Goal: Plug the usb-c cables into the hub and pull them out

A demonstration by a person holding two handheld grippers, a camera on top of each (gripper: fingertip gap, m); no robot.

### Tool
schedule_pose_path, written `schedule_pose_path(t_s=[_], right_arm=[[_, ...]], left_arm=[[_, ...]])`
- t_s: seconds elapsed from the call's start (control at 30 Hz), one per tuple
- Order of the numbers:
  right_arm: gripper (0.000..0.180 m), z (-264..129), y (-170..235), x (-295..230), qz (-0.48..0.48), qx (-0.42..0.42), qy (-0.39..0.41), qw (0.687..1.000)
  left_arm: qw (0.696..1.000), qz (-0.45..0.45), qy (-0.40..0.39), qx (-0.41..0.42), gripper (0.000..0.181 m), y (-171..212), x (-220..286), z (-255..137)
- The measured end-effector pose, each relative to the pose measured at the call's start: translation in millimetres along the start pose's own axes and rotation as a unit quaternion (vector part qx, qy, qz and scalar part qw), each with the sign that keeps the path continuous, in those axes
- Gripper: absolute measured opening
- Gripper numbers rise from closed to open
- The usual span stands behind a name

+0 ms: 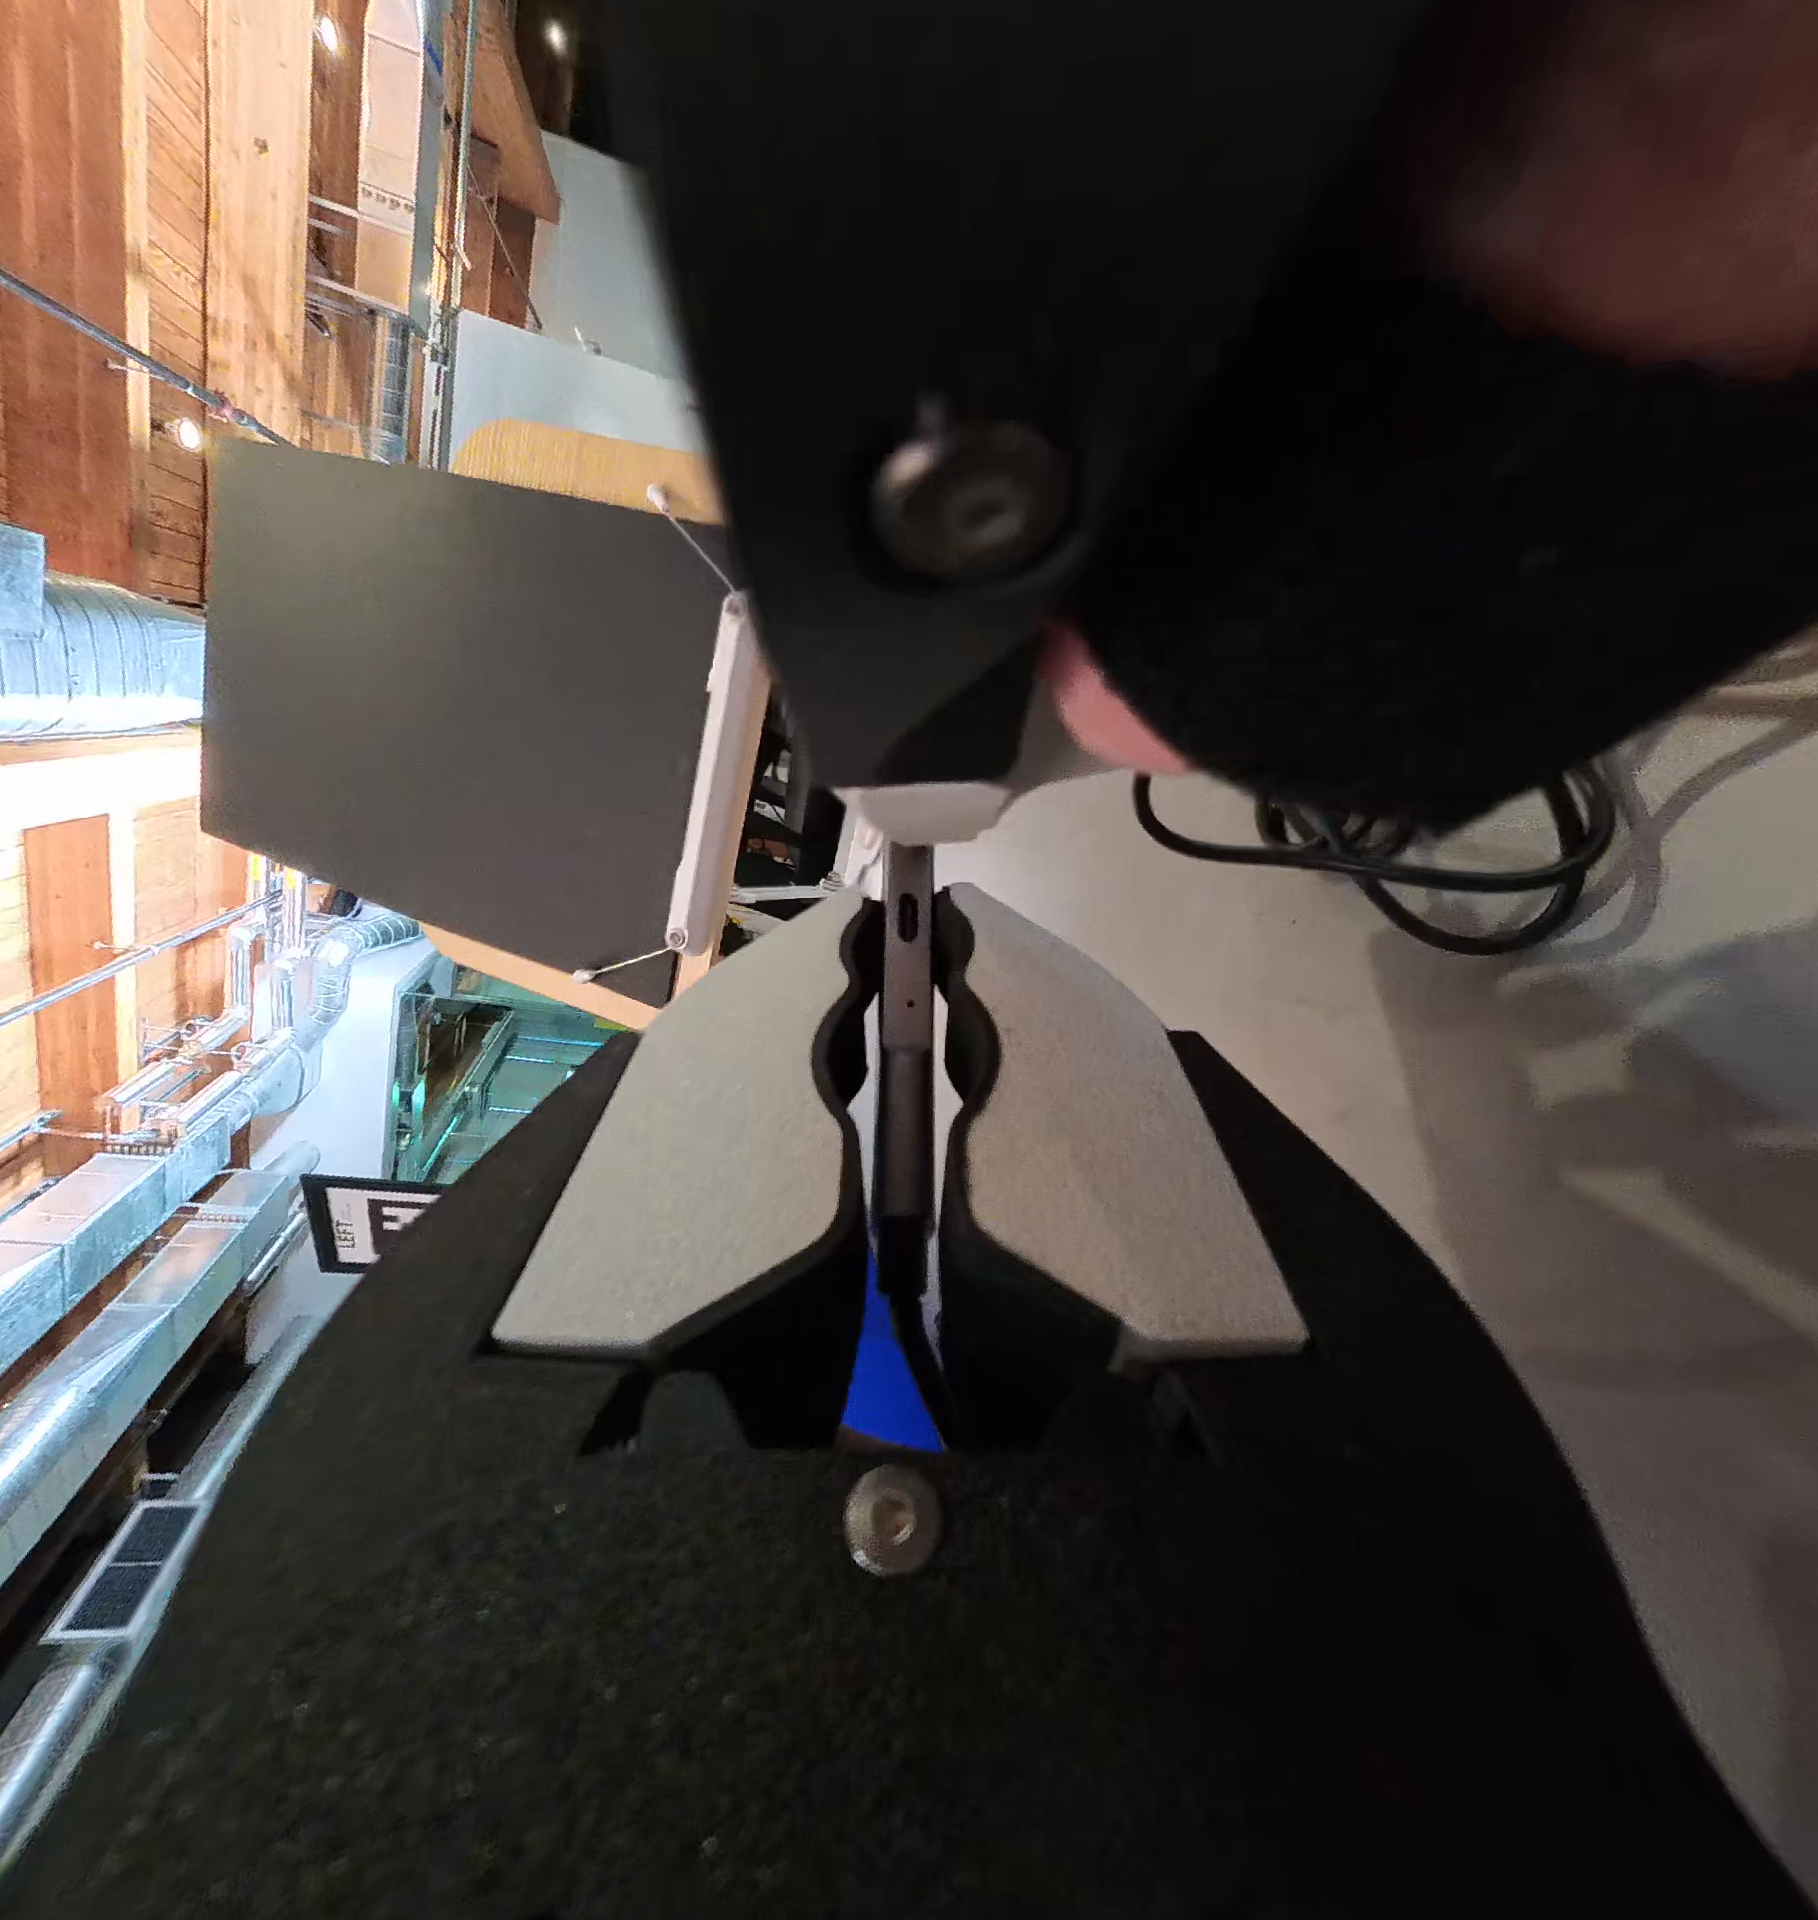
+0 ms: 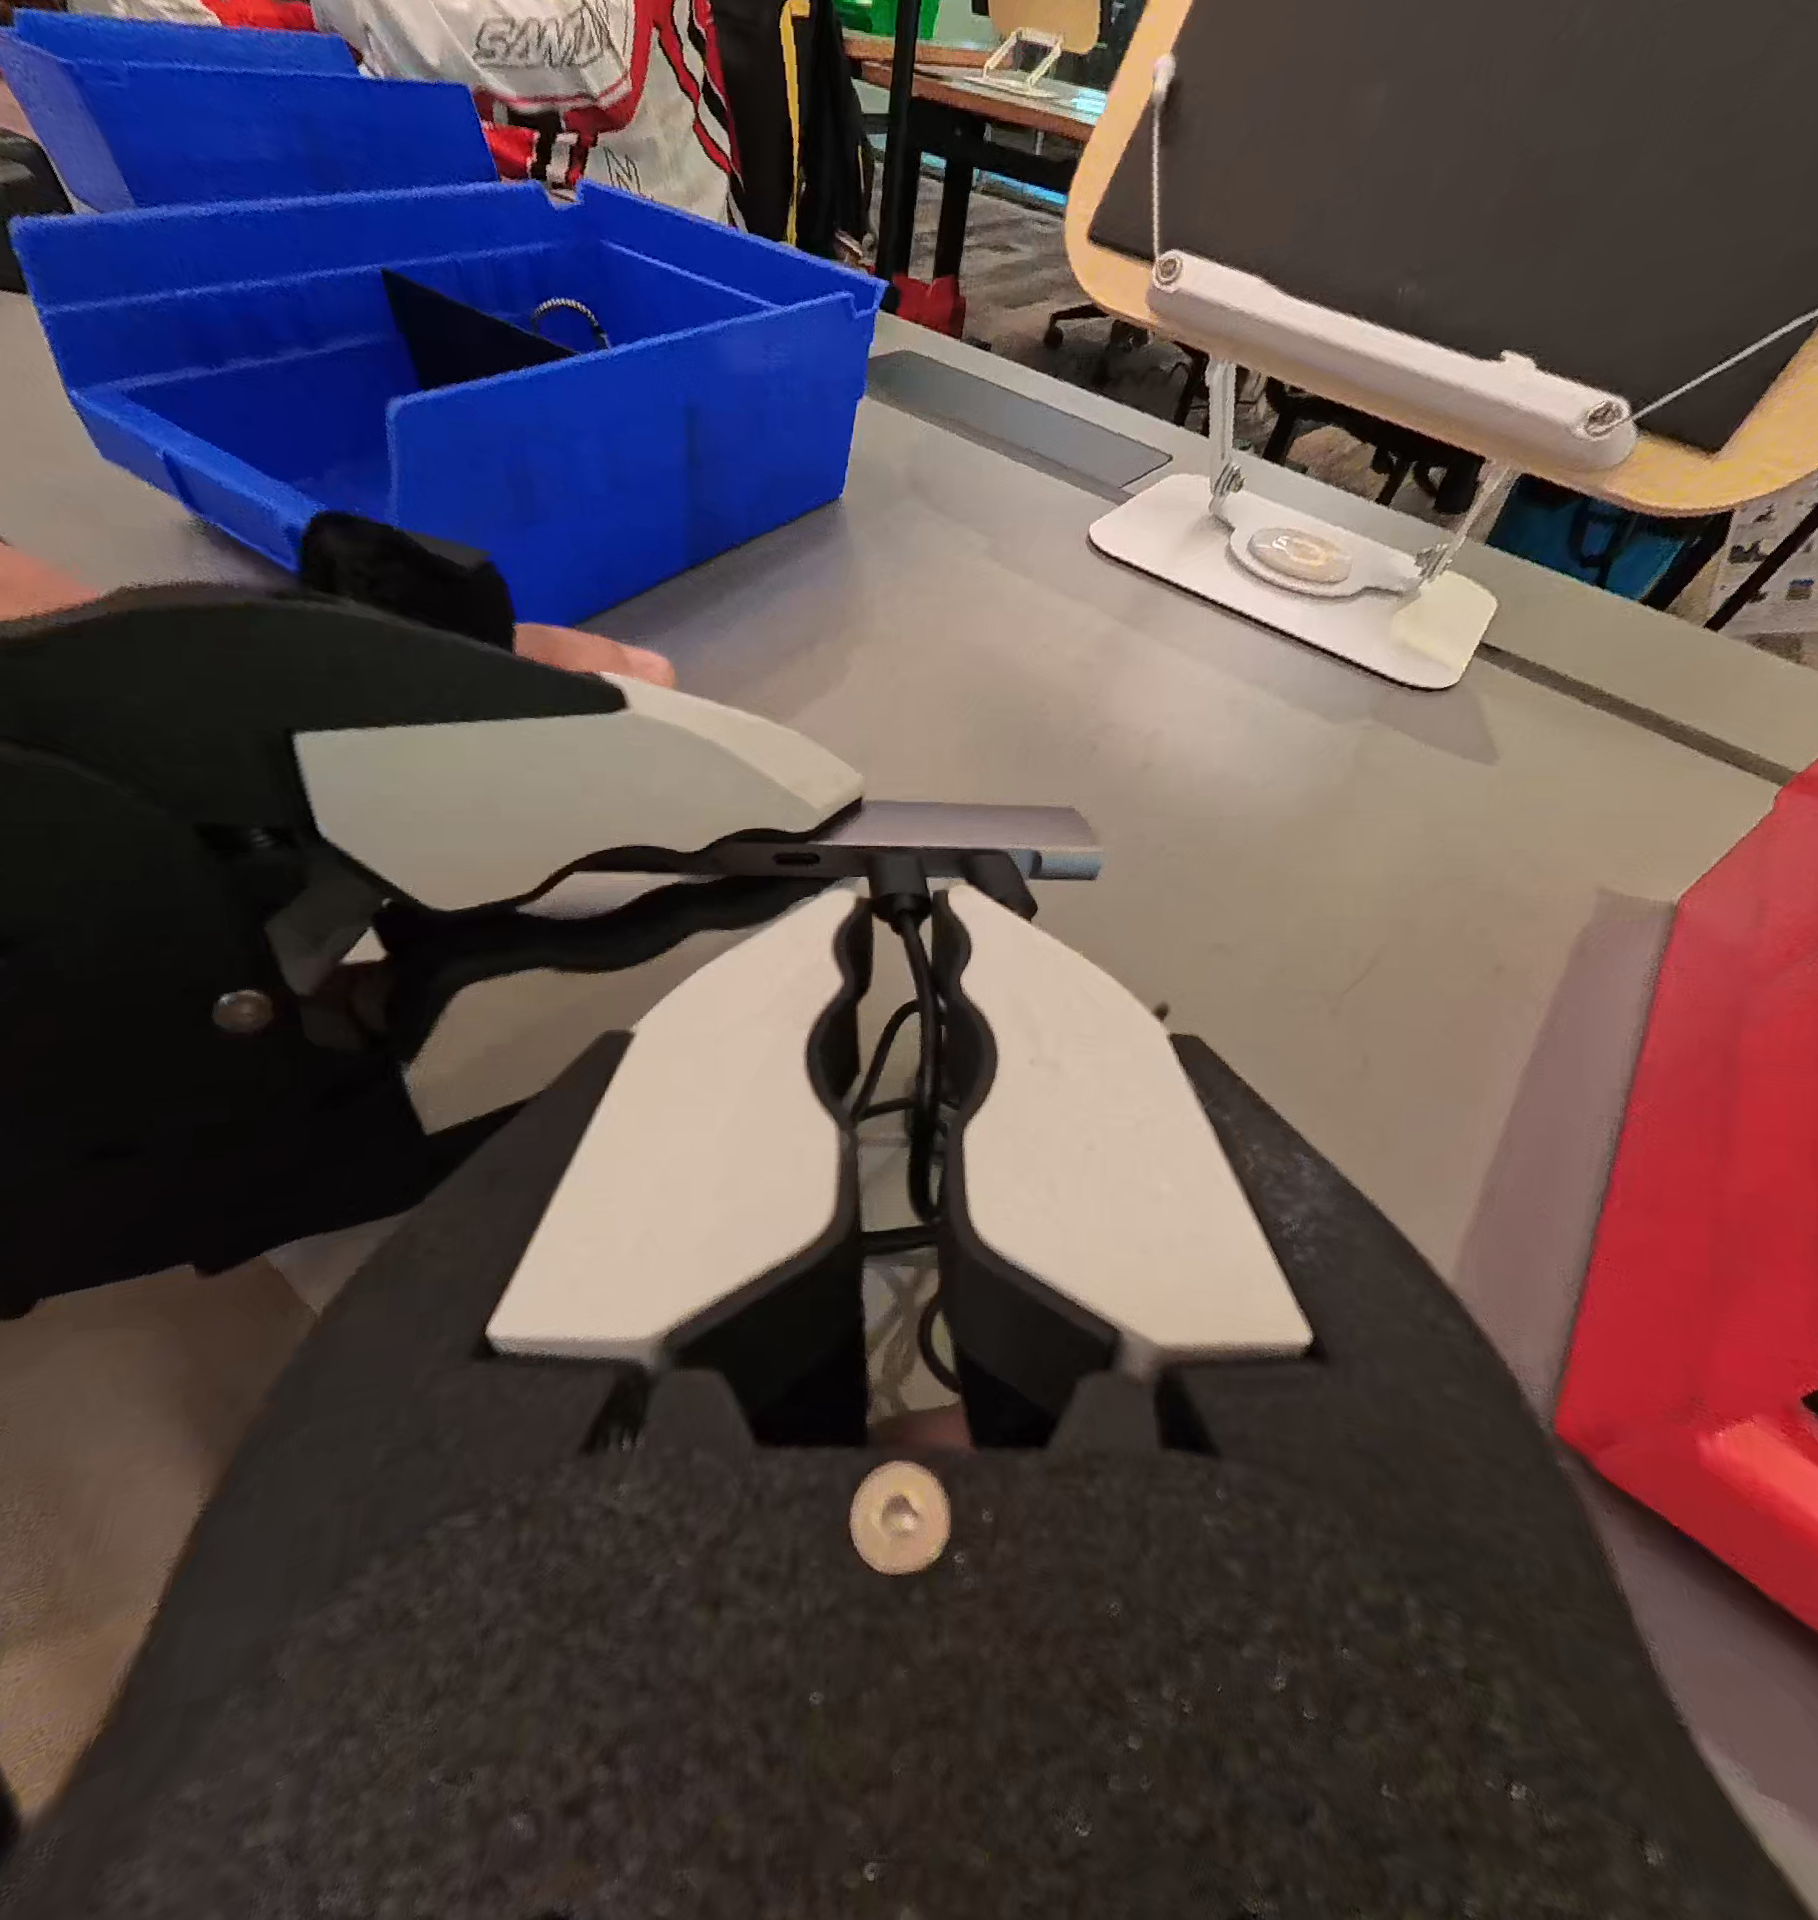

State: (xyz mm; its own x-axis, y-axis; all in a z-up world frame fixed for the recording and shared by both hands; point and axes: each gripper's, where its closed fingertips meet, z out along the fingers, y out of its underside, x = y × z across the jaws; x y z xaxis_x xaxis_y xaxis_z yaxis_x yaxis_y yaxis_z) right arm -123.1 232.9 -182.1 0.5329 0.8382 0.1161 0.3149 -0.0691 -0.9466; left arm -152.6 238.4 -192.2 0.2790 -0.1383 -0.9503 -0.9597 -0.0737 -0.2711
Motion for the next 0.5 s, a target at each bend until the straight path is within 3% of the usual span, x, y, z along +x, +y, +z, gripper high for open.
schedule_pose_path(t_s=[0.17, 0.27, 0.37, 0.5], right_arm=[[0.009, -1, -1, 1, 0.021, -0.007, -0.008, 1.000], [0.009, -21, -19, 17, 0.042, 0.042, 0.009, 0.998], [0.009, -37, -24, 30, 0.038, 0.046, -0.017, 0.998], [0.009, -31, 2, 42, 0.071, 0.009, -0.043, 0.997]], left_arm=[[1.000, -0.004, -0.002, 0.001, 0.009, 0, 0, 2], [0.994, -0.038, 0.026, -0.099, 0.009, 53, -1, 23], [0.991, -0.058, -0.005, -0.123, 0.009, 97, -31, 27], [0.989, -0.083, -0.015, -0.118, 0.009, 100, -39, 26]])
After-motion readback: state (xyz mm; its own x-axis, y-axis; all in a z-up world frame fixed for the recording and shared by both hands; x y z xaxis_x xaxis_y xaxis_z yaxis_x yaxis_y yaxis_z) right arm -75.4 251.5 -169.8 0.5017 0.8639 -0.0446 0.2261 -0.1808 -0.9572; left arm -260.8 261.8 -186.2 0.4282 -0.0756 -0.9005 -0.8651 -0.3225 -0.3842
